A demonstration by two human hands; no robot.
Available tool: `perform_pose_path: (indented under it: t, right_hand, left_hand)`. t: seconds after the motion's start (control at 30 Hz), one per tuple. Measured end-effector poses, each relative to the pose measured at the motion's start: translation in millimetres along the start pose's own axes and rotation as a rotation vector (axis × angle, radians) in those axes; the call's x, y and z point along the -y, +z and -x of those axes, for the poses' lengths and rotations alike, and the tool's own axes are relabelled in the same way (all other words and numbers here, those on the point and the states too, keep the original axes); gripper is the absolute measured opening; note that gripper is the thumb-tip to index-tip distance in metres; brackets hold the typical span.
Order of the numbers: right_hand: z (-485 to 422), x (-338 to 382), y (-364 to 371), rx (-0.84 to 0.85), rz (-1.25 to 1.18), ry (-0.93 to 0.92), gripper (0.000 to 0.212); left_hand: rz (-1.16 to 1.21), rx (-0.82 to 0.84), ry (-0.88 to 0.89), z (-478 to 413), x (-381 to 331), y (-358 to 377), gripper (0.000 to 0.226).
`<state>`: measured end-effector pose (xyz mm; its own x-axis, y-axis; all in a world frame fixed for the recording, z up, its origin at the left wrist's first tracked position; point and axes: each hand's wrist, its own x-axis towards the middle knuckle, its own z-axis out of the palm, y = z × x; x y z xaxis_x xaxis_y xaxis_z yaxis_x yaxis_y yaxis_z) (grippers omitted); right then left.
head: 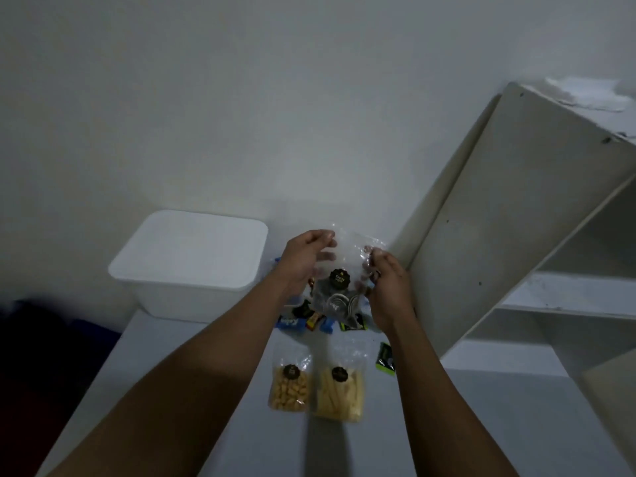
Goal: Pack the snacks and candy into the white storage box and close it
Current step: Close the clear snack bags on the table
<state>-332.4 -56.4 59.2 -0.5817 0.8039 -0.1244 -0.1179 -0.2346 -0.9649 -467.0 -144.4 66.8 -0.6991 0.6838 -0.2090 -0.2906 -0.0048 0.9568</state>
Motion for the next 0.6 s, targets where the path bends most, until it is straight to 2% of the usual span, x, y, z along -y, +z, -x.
perform_pose_path:
  t: [0.1,0.17,0.23,0.3,0.4,0.6]
  right_hand:
    - [12,11,11,-0.008,0.108,-0.084,0.024]
    - [15,25,16,-0.034,0.276,-0.234,0.030]
    - [15,43,23,0.033,0.494,-0.347,0.028]
    - [16,59,33,0.145,0.677,-0.376,0.022]
    - [19,70,46,0.262,0.811,-0.382,0.019]
    - [24,66,60,0.312,0.901,-0.371,0.018]
  left_hand:
    - [-0.012,0.026,0.063,17,-17,-15,0.010]
    - [-0.102,0.046,0.126,25,-27,-24,0.011]
    - [-0.196,0.063,0.192,32,-36,-31,0.012]
    - [-0.253,0.070,0.248,37,-42,-37,0.013]
    - [-0.271,0.086,0.294,42,-47,-44,0.010]
    - [-0.199,0.071,0.277,45,-42,-53,0.017]
